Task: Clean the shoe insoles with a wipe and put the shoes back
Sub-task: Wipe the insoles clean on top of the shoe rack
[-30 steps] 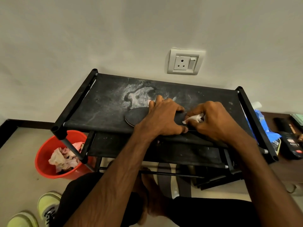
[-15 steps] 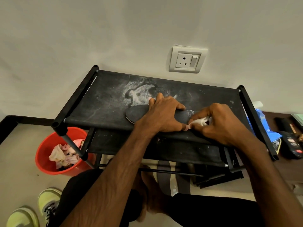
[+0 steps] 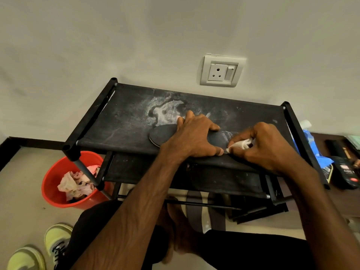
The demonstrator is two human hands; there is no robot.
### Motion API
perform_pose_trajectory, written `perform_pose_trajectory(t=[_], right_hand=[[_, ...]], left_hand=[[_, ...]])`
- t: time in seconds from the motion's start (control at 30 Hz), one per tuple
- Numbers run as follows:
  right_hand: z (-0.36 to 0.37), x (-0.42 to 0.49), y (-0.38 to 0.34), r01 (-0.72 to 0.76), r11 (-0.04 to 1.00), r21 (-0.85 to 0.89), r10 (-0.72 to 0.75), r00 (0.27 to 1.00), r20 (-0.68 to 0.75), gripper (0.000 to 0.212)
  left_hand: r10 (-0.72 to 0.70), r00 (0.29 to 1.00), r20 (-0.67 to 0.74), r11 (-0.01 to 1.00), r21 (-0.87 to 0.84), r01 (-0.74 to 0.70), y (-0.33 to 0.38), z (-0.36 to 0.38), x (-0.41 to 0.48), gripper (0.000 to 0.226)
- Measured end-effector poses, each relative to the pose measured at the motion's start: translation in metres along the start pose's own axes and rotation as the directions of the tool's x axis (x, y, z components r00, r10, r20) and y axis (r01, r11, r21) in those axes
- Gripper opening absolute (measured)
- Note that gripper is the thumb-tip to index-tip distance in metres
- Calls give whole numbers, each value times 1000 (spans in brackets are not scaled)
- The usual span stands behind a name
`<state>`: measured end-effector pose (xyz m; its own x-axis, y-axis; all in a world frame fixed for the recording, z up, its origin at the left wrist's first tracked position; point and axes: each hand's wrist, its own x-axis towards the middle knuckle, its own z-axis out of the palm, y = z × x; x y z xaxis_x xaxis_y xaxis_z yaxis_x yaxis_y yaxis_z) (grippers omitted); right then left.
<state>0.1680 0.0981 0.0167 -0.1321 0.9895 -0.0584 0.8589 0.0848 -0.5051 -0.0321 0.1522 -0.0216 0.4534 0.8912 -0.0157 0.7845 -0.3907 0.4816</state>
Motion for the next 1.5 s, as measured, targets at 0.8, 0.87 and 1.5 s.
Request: perform_pose_trajectory(t=[0.8,0.87,1.5], right_hand=[[14,22,-1,-28,1000,-8,27,989,-143,2],[15,34,-4,-60,998,-27,54,980,-190,4],[15,48,-9,-113,993,-46,103,976,-190,7]], left_hand=[[-3,1000,5,1000,-2,3,3,-2,1,71],[-5,1000,12,1000,-2,5,3,-2,1,70],[-11,999,31,1000,8,11,4,-6,-1,71]])
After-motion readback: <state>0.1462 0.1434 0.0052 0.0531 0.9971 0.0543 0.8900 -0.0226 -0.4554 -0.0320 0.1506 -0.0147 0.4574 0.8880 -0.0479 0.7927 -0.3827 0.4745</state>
